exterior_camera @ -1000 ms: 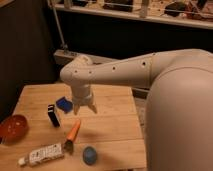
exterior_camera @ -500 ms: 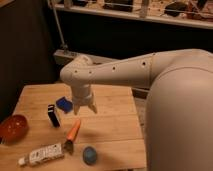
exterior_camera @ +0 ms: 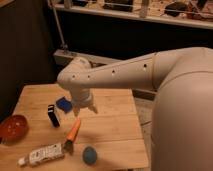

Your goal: Place the ceramic cup over the eraser

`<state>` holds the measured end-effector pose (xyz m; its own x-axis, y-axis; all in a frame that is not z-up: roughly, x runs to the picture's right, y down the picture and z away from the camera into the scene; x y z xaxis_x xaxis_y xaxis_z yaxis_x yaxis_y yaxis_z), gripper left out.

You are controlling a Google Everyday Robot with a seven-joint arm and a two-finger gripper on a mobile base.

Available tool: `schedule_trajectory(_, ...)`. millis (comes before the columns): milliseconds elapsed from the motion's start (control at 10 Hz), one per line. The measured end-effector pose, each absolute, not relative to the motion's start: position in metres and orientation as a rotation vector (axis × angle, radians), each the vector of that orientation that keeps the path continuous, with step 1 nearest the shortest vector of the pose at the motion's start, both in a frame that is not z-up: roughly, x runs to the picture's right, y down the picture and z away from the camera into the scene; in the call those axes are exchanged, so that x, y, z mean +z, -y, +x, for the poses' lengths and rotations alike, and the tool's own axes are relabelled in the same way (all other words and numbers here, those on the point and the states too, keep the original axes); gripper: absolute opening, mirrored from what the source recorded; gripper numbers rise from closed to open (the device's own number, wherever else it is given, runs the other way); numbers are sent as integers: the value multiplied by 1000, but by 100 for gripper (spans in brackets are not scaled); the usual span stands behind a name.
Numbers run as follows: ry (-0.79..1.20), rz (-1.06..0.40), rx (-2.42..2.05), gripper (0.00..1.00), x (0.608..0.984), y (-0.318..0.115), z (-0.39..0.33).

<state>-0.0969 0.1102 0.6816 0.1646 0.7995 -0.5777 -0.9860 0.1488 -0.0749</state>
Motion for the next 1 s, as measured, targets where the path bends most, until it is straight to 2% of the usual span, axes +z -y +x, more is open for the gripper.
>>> schedule_trajectory(300,-395,-477,1308,65,654,-144,-91)
schedule_trajectory(500,-364,-529,1298,65,641,-184,-92)
schedule_trajectory(1000,-369,-662,1262,65,648,-256,-103)
